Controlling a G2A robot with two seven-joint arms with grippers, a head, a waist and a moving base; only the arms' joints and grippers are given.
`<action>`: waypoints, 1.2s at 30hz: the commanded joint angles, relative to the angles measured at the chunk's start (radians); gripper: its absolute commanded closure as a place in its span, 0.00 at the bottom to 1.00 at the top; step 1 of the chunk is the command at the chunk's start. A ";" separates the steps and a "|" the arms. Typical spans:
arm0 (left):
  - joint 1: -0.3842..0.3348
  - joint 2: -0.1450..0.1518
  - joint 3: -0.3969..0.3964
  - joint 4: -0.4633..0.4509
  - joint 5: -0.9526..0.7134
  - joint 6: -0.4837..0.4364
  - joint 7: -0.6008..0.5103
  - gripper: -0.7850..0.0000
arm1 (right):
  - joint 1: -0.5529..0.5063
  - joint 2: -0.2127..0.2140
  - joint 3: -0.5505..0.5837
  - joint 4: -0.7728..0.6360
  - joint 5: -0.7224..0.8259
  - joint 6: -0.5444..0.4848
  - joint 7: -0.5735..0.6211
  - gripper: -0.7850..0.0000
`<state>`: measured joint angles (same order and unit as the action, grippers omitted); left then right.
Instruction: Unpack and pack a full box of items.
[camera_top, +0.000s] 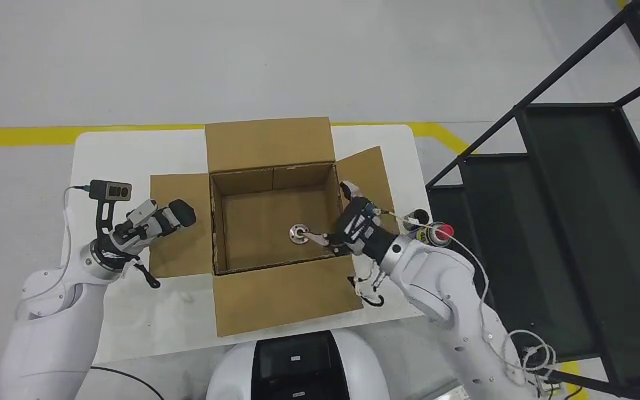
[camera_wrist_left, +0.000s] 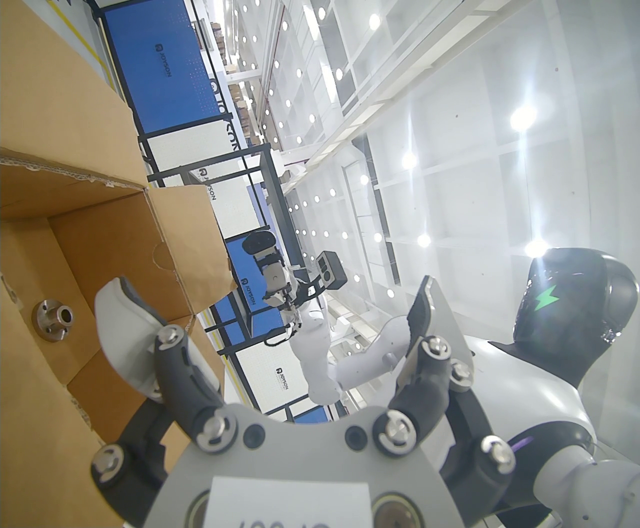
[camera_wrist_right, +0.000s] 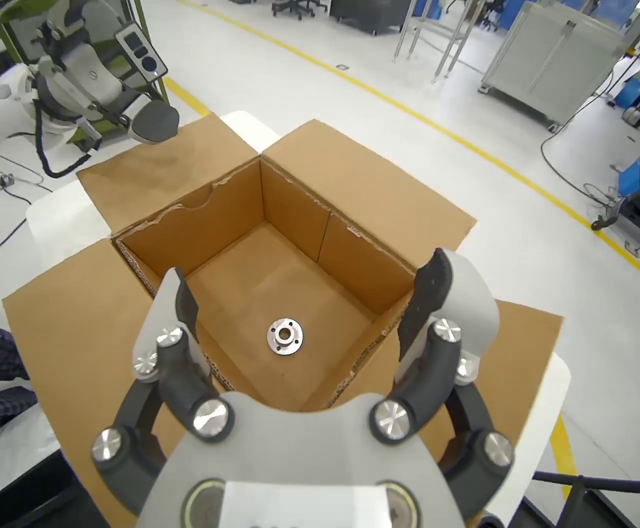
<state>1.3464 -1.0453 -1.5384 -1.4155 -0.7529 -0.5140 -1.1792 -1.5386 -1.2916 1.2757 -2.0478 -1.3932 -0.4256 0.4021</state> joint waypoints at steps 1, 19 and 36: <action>0.000 0.000 0.000 0.000 0.000 0.000 0.000 0.00 | 0.049 -0.008 -0.060 0.035 0.019 0.061 0.122 0.00; 0.000 0.000 0.000 0.000 0.000 0.000 0.000 0.00 | 0.192 -0.028 -0.144 0.180 0.111 0.133 0.284 0.00; 0.000 0.000 0.000 0.000 0.000 0.000 0.000 0.00 | 0.192 -0.028 -0.144 0.180 0.111 0.133 0.284 0.00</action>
<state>1.3464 -1.0453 -1.5384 -1.4155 -0.7529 -0.5140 -1.1792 -1.3463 -1.3192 1.1316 -1.8674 -1.2818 -0.2925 0.6863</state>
